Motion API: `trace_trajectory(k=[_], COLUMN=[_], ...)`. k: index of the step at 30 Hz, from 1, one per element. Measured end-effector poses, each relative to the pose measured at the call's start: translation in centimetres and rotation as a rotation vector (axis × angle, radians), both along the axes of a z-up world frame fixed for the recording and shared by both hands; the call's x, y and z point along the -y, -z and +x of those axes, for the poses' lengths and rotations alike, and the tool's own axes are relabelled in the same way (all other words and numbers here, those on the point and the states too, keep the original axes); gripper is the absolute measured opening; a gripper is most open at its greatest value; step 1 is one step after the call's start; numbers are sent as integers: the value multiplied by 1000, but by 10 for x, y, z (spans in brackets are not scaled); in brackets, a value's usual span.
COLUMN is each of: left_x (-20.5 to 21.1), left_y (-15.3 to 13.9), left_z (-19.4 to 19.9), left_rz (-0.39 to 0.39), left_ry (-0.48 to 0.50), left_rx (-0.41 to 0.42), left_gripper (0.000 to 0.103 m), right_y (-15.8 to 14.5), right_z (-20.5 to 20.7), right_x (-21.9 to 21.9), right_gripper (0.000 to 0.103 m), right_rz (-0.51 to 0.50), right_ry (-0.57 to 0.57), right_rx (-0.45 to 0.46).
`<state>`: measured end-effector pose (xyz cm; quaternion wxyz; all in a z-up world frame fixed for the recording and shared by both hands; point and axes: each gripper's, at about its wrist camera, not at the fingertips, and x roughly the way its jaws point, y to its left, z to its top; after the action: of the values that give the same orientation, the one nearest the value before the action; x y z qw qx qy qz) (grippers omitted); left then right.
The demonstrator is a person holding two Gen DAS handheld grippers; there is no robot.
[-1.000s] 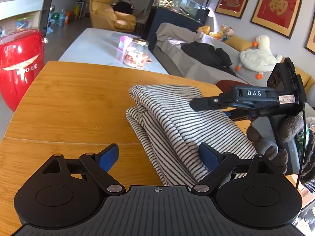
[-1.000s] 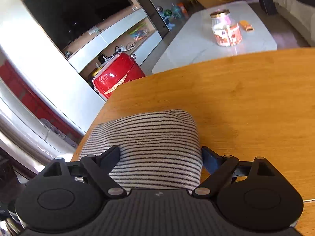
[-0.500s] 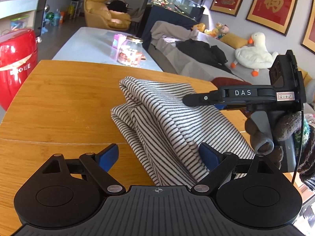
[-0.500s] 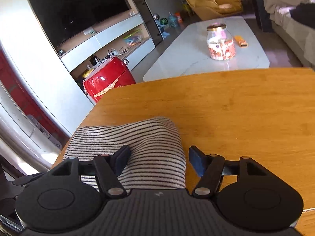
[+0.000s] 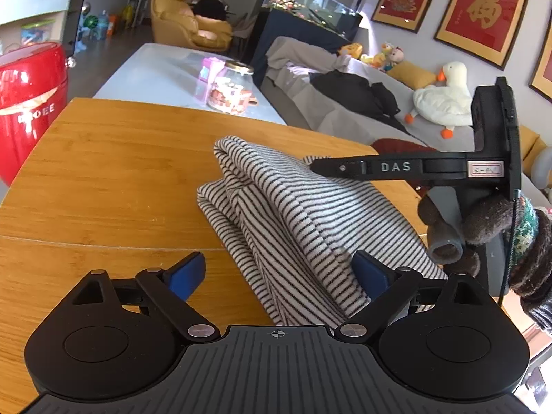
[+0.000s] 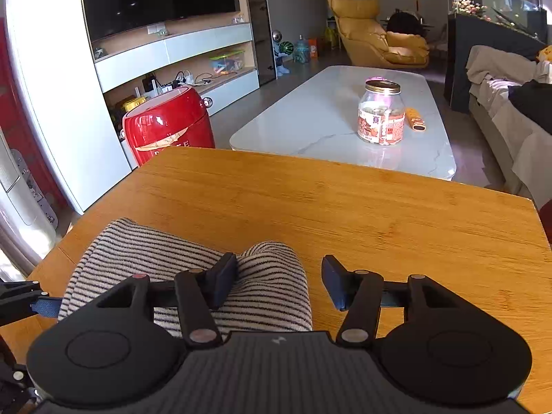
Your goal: Fold clothes
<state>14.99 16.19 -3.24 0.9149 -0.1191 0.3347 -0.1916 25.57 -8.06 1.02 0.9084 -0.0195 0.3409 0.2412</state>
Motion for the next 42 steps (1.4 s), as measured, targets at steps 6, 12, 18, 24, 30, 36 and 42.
trace_trajectory(k=[6,12,18,24,30,36,42], left_x=[-8,12,27,21,7,11,18], left_y=[-20,-55,-31,-19,-36,-23,-5], left_z=[-13,-4,36,43,18,-2,-5], left_rz=[-4,-36,24,74,67,-13,-9], left_ry=[-11,94,100,49,-32,18,32], left_rx=[83,195,82,48,23,-52,-90], left_gripper=[94,94,92,92,95,99,99], right_y=[-13,17,-11,11,-14,-13,22], right_z=[-67,-125,-144,-150,-137,-97,-69], right_x=[42,26,14,-15,30,89,86], right_gripper=[75,80,80,85,85,93,93], right_rz=[143,-30,-20,-118,82,337,403], right_ry=[-35,-114,-143,-221,-211,-85,-49], right_rx=[19,98,199,204,96,-73,-218])
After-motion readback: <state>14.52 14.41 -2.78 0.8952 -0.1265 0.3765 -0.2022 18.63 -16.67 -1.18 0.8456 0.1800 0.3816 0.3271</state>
